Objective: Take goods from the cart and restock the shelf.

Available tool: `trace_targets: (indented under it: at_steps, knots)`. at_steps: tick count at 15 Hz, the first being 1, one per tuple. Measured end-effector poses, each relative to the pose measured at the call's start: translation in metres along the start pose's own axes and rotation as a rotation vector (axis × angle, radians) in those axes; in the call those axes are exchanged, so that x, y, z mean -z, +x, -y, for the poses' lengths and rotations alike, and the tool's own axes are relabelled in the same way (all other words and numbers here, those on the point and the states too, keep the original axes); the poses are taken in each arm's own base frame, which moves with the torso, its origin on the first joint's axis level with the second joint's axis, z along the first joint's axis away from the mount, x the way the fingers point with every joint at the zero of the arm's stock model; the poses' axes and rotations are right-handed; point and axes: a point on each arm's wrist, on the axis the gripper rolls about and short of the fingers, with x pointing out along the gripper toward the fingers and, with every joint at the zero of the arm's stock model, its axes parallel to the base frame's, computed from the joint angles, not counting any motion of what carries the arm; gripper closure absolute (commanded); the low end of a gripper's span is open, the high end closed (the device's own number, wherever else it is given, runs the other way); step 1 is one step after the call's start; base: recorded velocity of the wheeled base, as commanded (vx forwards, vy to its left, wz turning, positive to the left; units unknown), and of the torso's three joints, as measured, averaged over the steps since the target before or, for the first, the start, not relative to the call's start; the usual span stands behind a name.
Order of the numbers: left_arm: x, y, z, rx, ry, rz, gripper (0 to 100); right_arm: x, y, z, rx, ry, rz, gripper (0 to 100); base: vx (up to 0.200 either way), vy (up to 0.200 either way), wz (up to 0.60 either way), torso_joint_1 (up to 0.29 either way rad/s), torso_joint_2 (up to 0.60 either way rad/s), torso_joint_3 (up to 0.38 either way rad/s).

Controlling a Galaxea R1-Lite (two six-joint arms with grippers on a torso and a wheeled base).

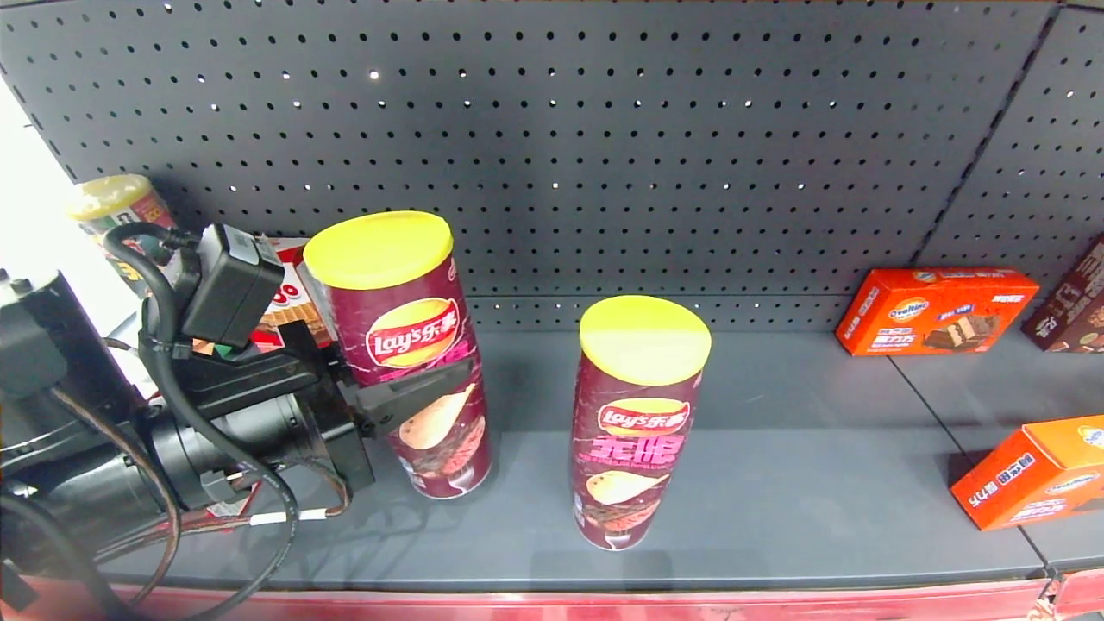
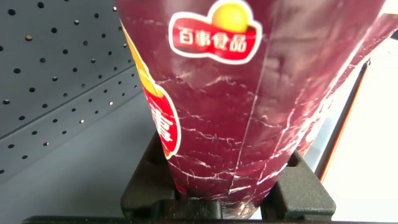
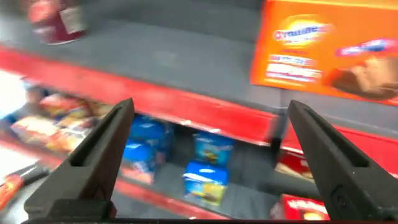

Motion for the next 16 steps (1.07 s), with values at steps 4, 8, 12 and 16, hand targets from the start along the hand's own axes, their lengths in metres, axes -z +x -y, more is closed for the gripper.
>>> trace_targets:
  at_steps: [4,8,12,16]
  knots:
    - [-0.0017,0.0004,-0.0007,-0.002,0.001,0.006,100,0.0048,0.0006,0.0024,0.142,0.076,-0.070,0,0.000,0.000,0.00,0.000,0.00,0.000]
    - [-0.0026,0.0007,-0.0010,-0.003,0.003,0.009,100,0.0032,0.0059,-0.0002,0.309,0.079,-0.141,0,0.000,0.000,0.00,0.000,0.00,0.000]
    - [-0.0024,0.0011,0.0001,0.002,0.004,0.008,100,0.0034,0.0029,-0.0036,0.427,0.076,-0.091,0,0.000,0.000,0.00,0.000,0.00,0.000]
    - [-0.0030,0.0014,0.0000,0.000,0.003,0.009,100,0.0038,0.0016,-0.0043,0.432,0.071,-0.072,0,0.000,0.000,0.00,0.000,0.00,0.000]
